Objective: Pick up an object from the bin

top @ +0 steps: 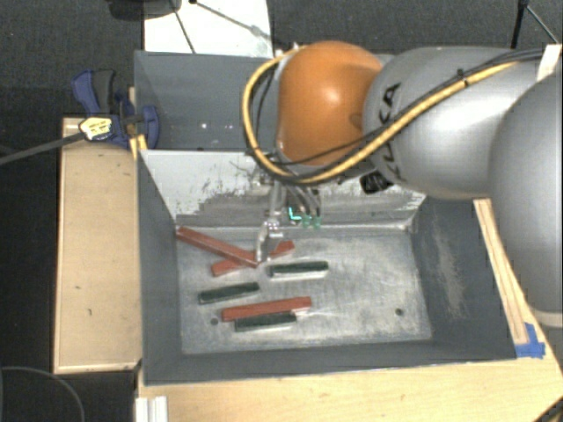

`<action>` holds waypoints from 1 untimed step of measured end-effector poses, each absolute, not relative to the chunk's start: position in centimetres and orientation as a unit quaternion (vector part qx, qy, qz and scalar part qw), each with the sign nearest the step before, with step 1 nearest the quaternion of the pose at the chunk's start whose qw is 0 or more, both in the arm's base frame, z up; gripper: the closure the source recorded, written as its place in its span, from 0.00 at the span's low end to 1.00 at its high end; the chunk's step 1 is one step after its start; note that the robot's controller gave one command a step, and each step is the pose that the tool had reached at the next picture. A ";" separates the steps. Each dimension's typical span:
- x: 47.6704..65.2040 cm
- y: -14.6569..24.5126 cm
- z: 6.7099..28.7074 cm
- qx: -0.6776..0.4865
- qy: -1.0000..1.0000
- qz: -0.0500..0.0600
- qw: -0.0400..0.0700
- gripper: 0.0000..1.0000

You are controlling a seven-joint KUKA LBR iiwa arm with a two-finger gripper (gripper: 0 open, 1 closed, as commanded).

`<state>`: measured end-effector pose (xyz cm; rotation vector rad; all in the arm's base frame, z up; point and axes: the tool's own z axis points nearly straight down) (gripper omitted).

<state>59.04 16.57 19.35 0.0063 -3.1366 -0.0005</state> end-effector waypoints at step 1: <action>59.2 16.5 19.8 0.000 -1.000 -0.001 -0.001 0.00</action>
Offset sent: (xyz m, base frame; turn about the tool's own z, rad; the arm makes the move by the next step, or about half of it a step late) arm -0.0397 -0.0201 -0.1235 0.0200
